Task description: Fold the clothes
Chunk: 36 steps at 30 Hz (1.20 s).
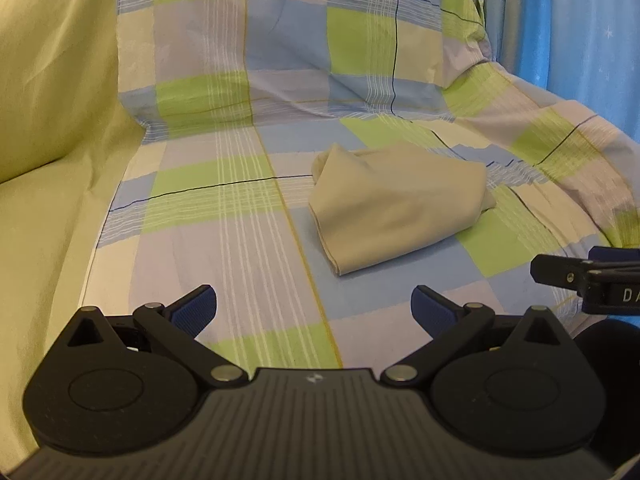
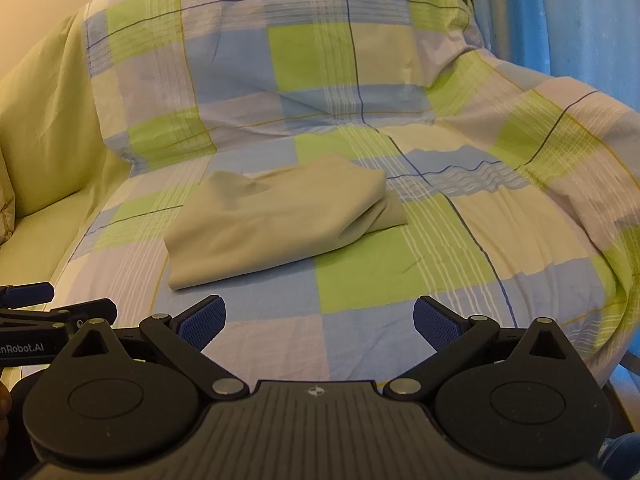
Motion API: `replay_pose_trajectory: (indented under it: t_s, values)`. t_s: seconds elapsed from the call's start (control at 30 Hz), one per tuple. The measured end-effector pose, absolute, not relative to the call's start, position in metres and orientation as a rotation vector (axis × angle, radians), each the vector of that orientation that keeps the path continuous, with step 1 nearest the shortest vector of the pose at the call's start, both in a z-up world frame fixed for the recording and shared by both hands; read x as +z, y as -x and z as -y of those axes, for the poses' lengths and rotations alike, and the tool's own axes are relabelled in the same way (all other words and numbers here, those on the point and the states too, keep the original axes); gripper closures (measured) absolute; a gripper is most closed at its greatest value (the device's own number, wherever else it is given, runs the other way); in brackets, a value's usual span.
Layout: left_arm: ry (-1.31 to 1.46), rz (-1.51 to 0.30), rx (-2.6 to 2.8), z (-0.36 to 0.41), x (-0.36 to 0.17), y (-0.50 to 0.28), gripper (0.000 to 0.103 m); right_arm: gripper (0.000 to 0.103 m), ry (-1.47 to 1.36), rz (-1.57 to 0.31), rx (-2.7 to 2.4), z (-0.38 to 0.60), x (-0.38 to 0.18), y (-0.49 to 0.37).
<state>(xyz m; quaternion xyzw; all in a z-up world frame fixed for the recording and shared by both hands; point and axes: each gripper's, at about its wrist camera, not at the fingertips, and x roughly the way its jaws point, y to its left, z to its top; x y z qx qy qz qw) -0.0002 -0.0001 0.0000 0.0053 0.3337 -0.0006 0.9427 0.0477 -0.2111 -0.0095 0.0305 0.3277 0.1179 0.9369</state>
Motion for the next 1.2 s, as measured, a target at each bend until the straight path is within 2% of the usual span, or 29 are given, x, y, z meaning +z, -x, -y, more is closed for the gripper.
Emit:
replay_pose_trajectory:
  t_s: [1.2]
  values:
    - [-0.008,-0.637,0.012,0.0001,-0.0023,0.0053,0.001,0.0,-0.089,-0.675,0.239,0.2157,-0.0097,-0.0469]
